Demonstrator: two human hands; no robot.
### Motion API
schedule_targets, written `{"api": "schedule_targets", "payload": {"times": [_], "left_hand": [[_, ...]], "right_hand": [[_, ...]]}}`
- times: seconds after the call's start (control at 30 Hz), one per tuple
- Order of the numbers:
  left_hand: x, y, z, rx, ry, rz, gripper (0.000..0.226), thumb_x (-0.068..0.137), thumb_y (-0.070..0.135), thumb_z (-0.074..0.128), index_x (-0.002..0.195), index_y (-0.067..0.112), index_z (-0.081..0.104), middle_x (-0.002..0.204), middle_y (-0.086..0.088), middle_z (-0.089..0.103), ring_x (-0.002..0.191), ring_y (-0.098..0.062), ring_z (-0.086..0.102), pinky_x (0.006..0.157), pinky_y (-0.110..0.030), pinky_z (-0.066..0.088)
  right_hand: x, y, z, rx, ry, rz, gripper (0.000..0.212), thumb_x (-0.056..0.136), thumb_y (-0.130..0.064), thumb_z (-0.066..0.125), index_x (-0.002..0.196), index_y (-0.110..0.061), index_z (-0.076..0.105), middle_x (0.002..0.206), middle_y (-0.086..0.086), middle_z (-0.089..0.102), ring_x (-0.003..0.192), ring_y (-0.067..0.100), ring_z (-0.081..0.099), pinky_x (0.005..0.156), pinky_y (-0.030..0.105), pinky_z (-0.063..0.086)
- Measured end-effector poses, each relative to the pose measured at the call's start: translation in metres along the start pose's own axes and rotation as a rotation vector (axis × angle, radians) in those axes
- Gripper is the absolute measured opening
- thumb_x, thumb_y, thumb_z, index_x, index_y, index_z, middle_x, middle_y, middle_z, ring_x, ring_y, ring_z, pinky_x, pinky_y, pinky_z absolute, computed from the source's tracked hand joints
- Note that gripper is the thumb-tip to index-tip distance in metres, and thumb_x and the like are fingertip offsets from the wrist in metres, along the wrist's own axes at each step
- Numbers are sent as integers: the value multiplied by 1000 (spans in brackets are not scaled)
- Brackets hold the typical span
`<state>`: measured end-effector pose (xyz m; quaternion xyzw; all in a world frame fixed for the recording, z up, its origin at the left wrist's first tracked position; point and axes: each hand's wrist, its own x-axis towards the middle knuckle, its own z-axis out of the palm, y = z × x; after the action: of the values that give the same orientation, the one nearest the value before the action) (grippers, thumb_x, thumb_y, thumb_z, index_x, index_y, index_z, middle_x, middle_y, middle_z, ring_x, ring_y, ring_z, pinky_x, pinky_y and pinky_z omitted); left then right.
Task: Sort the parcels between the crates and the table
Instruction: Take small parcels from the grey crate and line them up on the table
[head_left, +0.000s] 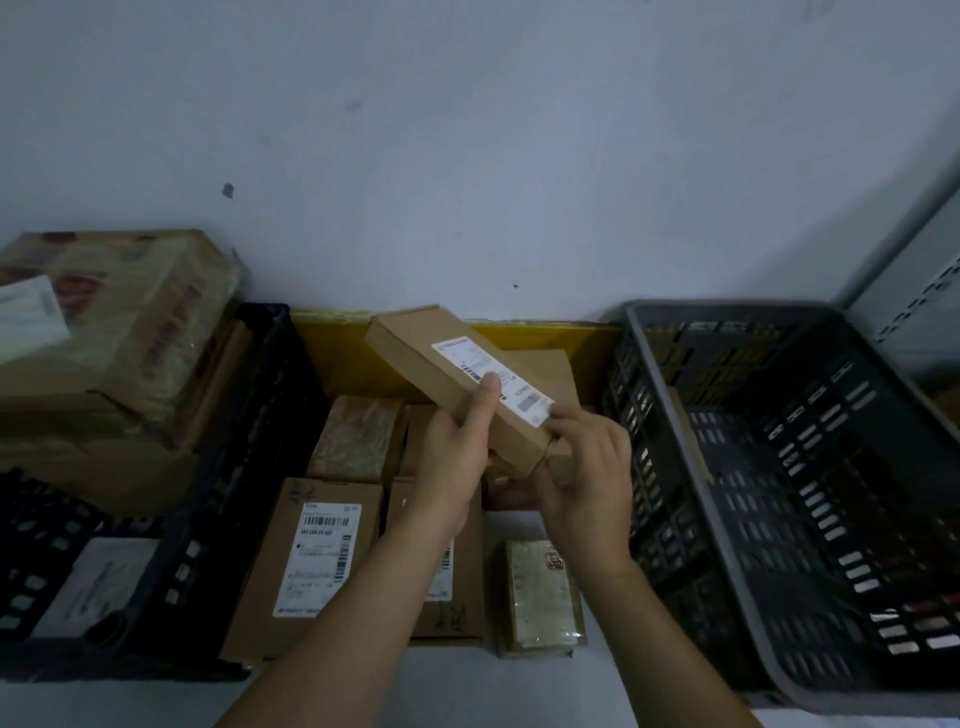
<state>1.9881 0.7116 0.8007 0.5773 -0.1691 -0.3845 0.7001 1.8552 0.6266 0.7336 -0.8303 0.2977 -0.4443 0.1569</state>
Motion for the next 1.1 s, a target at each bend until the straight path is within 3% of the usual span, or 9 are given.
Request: {"api": "schedule_targets", "payload": {"times": [0.13, 0.23, 0.33, 0.43, 0.57, 0.77, 0.83, 0.93, 1.1], "left_hand": [[6, -6, -8, 46, 214, 56, 40, 99, 41, 74, 134, 27, 63, 120, 3, 79, 104, -12, 77, 90, -47, 65], [11, -7, -23, 117, 247, 75, 34, 99, 35, 74, 131, 28, 63, 117, 6, 79, 101, -10, 78, 92, -47, 65], [14, -6, -39, 108, 184, 24, 29, 103, 35, 69, 131, 31, 67, 116, 7, 80, 105, -16, 78, 96, -53, 62], [14, -8, -44, 80, 143, -25, 27, 105, 37, 64, 131, 36, 68, 119, 6, 80, 111, -22, 76, 98, -58, 60], [15, -19, -48, 115, 66, -96, 31, 105, 40, 63, 135, 37, 64, 119, 4, 79, 110, -25, 76, 95, -63, 60], [16, -31, -72, 50, 145, -37, 36, 103, 35, 69, 137, 35, 56, 129, 2, 71, 112, -22, 75, 85, -45, 66], [17, -38, -84, 118, 170, -64, 52, 102, 32, 72, 149, 29, 49, 134, 2, 66, 112, -24, 74, 84, -43, 66], [13, -51, -94, 321, 150, -157, 38, 101, 32, 73, 135, 21, 60, 130, -6, 69, 107, -26, 73, 74, -35, 64], [-17, -63, -115, 359, -91, -363, 37, 100, 28, 75, 134, 24, 63, 128, -5, 72, 109, -27, 75, 79, -39, 64]], "right_hand": [[-9, -2, 2, -83, -19, -148, 37, 87, -13, 84, 123, -11, 73, 138, 10, 65, 125, 34, 57, 109, 39, 47], [-12, 2, -4, -8, -91, -121, 38, 93, -19, 74, 130, -13, 73, 145, 5, 61, 133, 29, 54, 115, 34, 42], [0, 0, -14, 60, -83, 123, 41, 100, -33, 63, 138, -18, 68, 146, -2, 57, 136, 15, 52, 113, 27, 43], [16, 0, -15, 244, -269, 366, 45, 104, -45, 67, 147, -37, 57, 140, -16, 59, 123, -4, 59, 99, 19, 54], [13, 6, -16, 478, -346, 503, 45, 106, -34, 69, 147, -47, 56, 132, -27, 66, 120, 0, 66, 96, 32, 61], [-1, 36, -42, 593, -301, 778, 33, 109, -11, 59, 134, -26, 75, 120, -8, 79, 113, 11, 74, 99, 39, 62], [4, 47, -45, 549, -369, 811, 31, 106, -9, 62, 127, -25, 80, 119, -8, 80, 116, 12, 73, 106, 43, 58], [13, 53, -47, 435, -350, 816, 25, 103, -17, 67, 117, -28, 83, 113, -10, 81, 112, 12, 74, 96, 36, 60], [8, 52, -37, 377, -342, 775, 40, 105, -31, 70, 144, -35, 65, 126, -14, 68, 112, 5, 65, 84, 23, 53]]}}
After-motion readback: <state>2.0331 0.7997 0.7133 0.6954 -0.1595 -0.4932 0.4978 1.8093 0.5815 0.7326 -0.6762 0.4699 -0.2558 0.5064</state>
